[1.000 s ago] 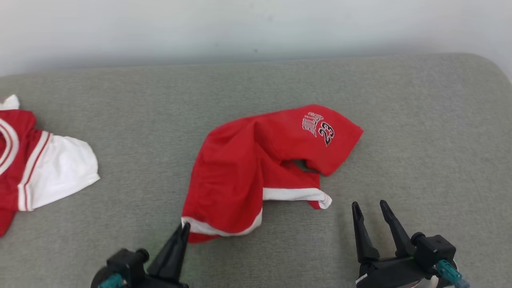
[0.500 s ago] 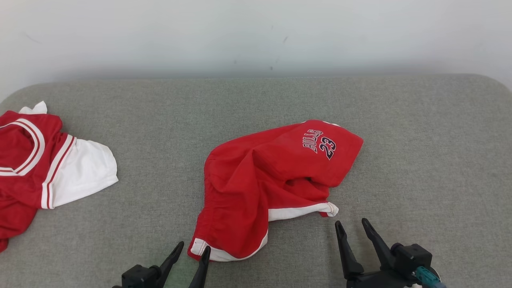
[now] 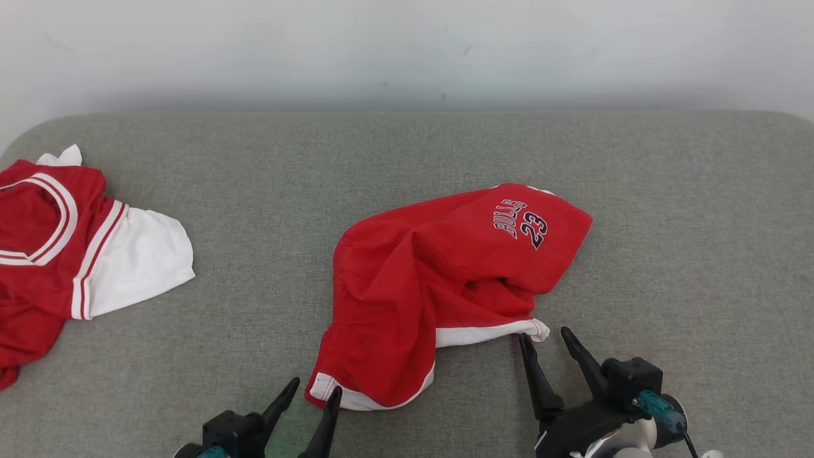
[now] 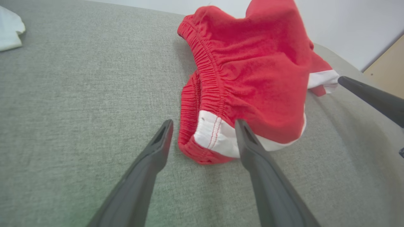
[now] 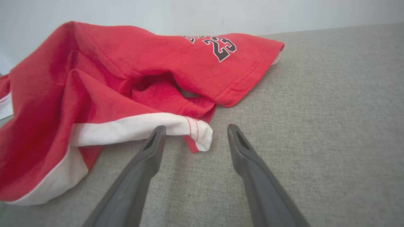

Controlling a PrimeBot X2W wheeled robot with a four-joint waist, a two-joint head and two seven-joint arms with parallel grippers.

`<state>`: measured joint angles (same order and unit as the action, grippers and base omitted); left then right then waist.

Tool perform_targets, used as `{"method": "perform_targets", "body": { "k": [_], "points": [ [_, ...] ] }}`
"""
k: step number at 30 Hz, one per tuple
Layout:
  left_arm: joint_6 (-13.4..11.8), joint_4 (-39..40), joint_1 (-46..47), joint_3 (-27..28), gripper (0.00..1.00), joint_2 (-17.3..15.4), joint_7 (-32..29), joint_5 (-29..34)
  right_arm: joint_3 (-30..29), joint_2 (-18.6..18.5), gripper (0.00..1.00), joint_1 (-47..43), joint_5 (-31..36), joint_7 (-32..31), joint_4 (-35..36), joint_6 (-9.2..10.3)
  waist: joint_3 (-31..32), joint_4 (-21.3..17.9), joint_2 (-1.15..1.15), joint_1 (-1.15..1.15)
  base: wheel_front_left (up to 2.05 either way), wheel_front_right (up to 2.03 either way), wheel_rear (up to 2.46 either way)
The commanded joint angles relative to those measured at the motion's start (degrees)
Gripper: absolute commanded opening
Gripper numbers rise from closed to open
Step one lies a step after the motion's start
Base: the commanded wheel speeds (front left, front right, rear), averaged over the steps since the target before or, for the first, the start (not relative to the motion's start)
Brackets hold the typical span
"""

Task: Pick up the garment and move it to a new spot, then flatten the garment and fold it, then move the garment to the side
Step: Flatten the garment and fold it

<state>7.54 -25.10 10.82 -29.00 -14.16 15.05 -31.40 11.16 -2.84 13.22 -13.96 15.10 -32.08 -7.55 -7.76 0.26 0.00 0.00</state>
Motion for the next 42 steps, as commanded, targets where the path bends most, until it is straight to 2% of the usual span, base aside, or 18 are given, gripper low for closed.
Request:
{"method": "perform_targets", "body": {
  "k": [1, 7, 8, 9, 10, 12, 17, 24, 30, 34, 38, 41, 42],
  "points": [
    [-0.1, -0.3, 0.7, -0.1, 1.00, -0.2, 0.1, -0.3, -0.1, 0.0, 1.00, 0.6, 0.2, 0.1, -0.4, 0.13, -0.2, 0.1, 0.00, 0.00, 0.00, 0.00, 0.00],
    [-0.1, -3.8, 3.7, -2.5, 1.00, 0.3, 0.1, -2.8, 0.1, -0.2, 1.00, 3.5, 0.3, 0.0, -3.8, 0.13, -1.5, 0.7, 0.00, 0.00, 0.00, 0.00, 0.00],
    [-0.1, -4.3, 4.2, -2.8, 0.91, 0.6, 0.1, -4.0, 0.2, -0.3, 0.38, 3.7, 0.1, 0.0, -4.2, 0.13, -1.7, 0.8, 0.00, 0.00, 0.00, 0.00, 0.00],
    [-0.1, -4.8, 4.7, -3.2, 0.34, 1.0, 0.1, -5.4, 0.4, -0.4, 0.13, 4.1, -0.1, 0.0, -4.9, 0.13, -1.9, 1.0, 0.00, 0.00, 0.00, 0.00, 0.00],
    [-0.1, -5.5, 5.1, -3.6, 0.00, 1.1, 0.1, -6.4, 0.5, -0.4, 0.00, 4.3, -0.1, 0.0, -5.2, 0.13, -2.1, 1.1, 0.00, 0.00, 0.00, 0.00, 0.00],
    [-0.1, -6.3, 6.3, -4.8, 0.00, 0.7, 0.1, -7.0, 0.8, -0.5, 0.00, 5.0, -0.4, 0.0, -5.4, 0.13, -2.5, 1.2, 0.00, 0.00, 0.00, 0.00, 0.00],
    [-0.1, -4.4, 6.1, -3.9, 0.00, 0.8, 0.1, -8.2, 0.7, -1.2, 0.00, 4.3, -1.1, 0.0, -3.5, 0.13, -2.4, 1.2, 0.00, 0.00, 0.00, 0.00, 0.00],
    [-0.1, 3.7, -1.9, 1.5, 0.00, -1.3, 0.1, -4.7, -0.8, -4.8, 0.00, -6.7, -2.8, 0.0, 7.7, 0.13, 0.2, 1.3, 0.00, 0.00, 0.00, 0.00, 0.00],
    [-0.1, 9.3, -4.0, 5.6, 0.00, -2.1, 0.1, -2.9, -0.9, -8.0, 0.00, -12.1, -4.2, 0.0, 14.8, 0.13, 1.2, 0.6, 0.00, 0.00, 0.00, 0.00, 0.00],
    [-0.1, 11.4, -1.4, 6.8, 0.00, -3.1, 0.1, -2.3, 1.4, -10.2, 0.00, -11.7, -7.8, 0.0, 17.5, 0.13, 1.3, -0.6, 0.00, 0.00, 0.00, 0.00, 0.00],
    [-0.1, 12.0, 3.7, 5.5, 0.00, -4.6, -0.2, -3.7, 4.8, -12.8, 0.00, -7.2, -14.5, -0.2, 19.3, 0.13, 0.7, -1.8, 0.00, 0.00, 0.00, 0.00, 0.00],
    [-0.1, 11.6, 10.7, 3.9, 0.00, -6.3, -2.5, -4.8, 6.6, -14.3, 0.00, -1.7, -19.4, -2.1, 19.8, 0.13, -0.8, -2.6, 0.00, 0.00, 0.00, 0.00, 0.00],
    [-0.1, 11.6, 10.7, 3.9, 0.00, -6.3, -2.5, -4.8, 6.6, -14.3, 0.00, -1.7, -19.4, -2.1, 19.8, 0.13, -0.8, -2.6, 0.00, 0.00, 0.00, 0.00, 0.00]
  ]
}}
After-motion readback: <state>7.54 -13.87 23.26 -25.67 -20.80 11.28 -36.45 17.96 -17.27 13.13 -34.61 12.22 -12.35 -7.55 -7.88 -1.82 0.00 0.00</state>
